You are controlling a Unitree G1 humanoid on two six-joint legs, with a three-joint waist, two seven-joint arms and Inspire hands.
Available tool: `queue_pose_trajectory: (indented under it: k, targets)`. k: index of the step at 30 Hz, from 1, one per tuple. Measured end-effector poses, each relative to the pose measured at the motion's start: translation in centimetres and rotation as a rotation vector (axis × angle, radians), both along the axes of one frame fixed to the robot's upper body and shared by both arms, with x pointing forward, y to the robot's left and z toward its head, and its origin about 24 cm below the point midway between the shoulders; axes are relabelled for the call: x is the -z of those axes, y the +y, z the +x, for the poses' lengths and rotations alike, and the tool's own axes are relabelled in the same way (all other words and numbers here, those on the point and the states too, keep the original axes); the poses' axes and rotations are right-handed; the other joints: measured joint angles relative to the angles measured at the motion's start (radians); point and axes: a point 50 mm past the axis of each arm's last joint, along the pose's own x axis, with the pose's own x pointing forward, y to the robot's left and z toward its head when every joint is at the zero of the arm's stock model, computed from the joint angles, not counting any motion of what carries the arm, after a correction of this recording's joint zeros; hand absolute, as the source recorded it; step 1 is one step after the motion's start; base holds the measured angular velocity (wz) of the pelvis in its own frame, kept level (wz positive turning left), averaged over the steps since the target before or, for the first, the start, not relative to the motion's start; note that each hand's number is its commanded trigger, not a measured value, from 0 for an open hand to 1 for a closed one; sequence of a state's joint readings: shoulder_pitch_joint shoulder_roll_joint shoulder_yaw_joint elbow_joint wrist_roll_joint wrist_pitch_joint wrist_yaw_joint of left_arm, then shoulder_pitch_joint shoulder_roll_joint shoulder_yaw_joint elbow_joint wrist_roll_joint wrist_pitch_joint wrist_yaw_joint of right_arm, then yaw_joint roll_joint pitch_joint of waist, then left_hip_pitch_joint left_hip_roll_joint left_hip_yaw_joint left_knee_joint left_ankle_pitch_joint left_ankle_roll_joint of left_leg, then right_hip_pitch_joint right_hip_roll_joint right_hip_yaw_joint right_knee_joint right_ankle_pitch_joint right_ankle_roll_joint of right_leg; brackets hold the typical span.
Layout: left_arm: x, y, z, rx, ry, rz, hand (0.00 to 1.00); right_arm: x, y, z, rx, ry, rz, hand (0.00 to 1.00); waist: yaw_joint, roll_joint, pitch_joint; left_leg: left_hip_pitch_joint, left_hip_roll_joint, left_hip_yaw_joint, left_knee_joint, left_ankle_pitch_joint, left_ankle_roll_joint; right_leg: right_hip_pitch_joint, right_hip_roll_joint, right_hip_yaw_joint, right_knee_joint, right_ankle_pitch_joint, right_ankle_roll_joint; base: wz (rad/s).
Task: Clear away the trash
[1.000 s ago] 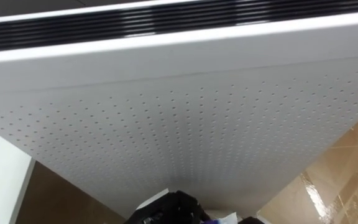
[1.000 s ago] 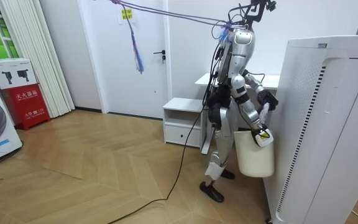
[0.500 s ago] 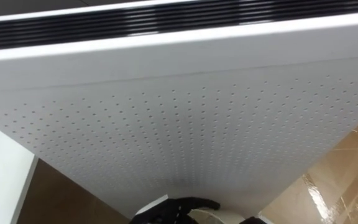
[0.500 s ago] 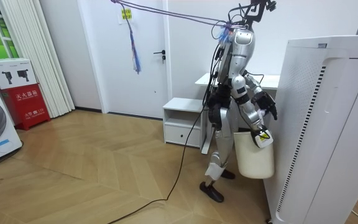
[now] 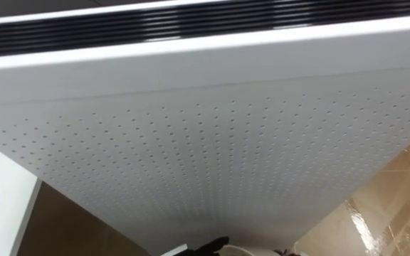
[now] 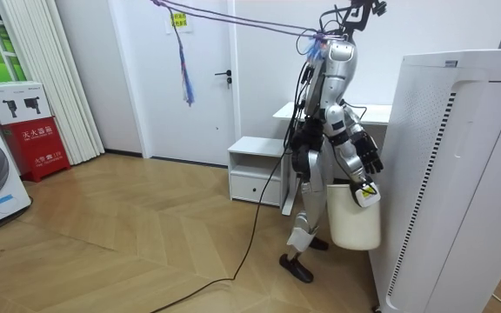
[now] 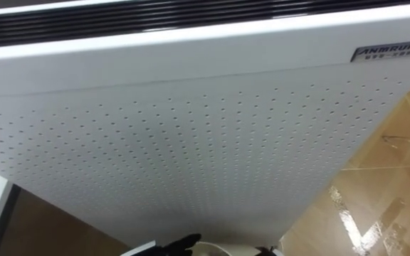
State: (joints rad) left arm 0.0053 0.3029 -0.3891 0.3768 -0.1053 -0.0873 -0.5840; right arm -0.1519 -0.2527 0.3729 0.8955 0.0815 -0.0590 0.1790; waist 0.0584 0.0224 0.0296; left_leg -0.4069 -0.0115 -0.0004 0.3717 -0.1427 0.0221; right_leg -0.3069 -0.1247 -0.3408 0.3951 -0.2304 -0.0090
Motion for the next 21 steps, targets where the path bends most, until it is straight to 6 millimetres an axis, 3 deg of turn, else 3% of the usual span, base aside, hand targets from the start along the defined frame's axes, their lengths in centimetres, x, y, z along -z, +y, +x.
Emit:
queue_pose_trajectory:
  k: [12,21]
  targets:
    - [0.3,-0.1,-0.3,0.026,0.015,0.010,0.00,0.2,0.0,-0.2,-0.009,0.012,0.001,1.00,0.000,-0.009,-0.0001,0.015,0.001,0.001,0.003,0.000,0.000,0.012,0.002,0.006,0.000,0.000,0.000,0.00]
    - [1.1,1.0,-0.8,0.132,-0.036,0.273,0.00,0.3,-1.3,-0.4,0.027,0.036,-0.016,1.00,0.003,-0.005,-0.0025,0.020,0.001,-0.001,-0.004,0.000,0.000,0.018,0.002,0.000,0.000,0.000,-0.001,0.01]
